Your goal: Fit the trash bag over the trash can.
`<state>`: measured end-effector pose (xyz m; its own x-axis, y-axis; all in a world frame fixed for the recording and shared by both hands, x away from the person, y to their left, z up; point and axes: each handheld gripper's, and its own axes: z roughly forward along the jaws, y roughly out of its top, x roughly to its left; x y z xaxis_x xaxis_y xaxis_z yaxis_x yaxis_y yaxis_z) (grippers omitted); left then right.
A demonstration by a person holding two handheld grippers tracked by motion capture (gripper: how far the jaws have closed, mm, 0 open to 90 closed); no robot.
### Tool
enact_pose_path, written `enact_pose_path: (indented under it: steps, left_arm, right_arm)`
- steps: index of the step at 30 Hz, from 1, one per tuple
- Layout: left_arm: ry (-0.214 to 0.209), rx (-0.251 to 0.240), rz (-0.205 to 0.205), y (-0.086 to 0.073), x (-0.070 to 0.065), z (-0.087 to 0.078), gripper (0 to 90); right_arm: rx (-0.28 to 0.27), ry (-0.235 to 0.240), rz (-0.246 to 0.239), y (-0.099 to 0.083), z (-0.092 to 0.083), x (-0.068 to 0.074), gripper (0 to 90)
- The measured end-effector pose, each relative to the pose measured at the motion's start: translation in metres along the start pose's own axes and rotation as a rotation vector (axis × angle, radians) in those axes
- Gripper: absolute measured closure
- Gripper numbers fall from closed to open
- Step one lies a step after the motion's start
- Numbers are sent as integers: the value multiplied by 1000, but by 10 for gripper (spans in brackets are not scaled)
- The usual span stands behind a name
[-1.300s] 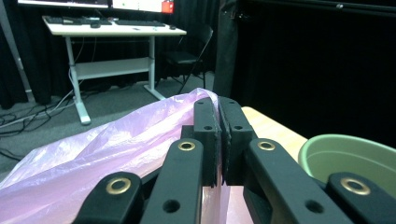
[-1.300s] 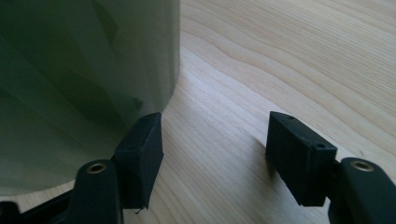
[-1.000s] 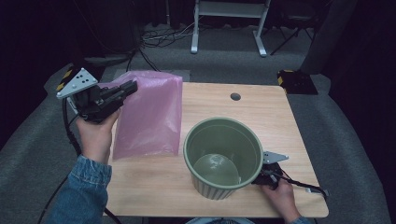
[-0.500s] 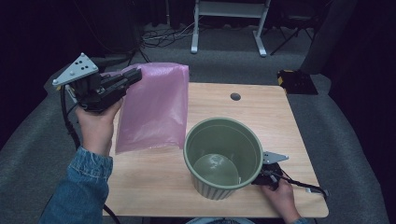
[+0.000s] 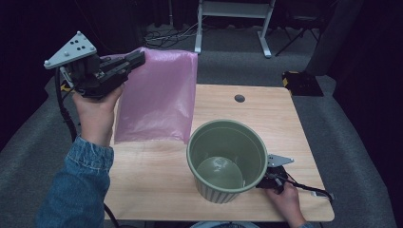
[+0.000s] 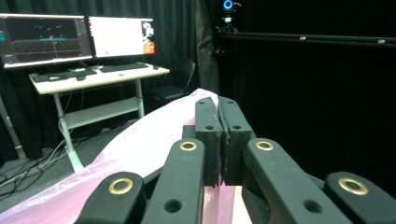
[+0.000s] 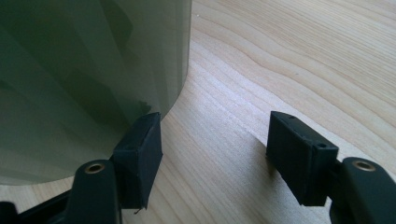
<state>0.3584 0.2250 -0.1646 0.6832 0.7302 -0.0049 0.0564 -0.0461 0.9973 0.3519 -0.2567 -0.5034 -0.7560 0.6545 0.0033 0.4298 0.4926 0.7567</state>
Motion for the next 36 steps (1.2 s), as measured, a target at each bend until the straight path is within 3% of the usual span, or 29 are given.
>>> enact_pose_path:
  steps: [10, 19, 25, 36]
  left_arm:
    - [-20, 3, 27, 20, -3, 10, 884]
    - [-67, -33, 48, 37, -15, 15, 885]
    - [-102, -28, 51, 43, -22, 21, 885]
    - [-194, -5, 62, 44, -51, 42, 885]
  right_arm:
    - [0, 0, 0, 0, 0, 0, 359]
    - [0, 0, 0, 0, 0, 0, 358]
    - [0, 0, 0, 0, 0, 0, 358]
    - [0, 1, 1, 0, 0, 0, 358]
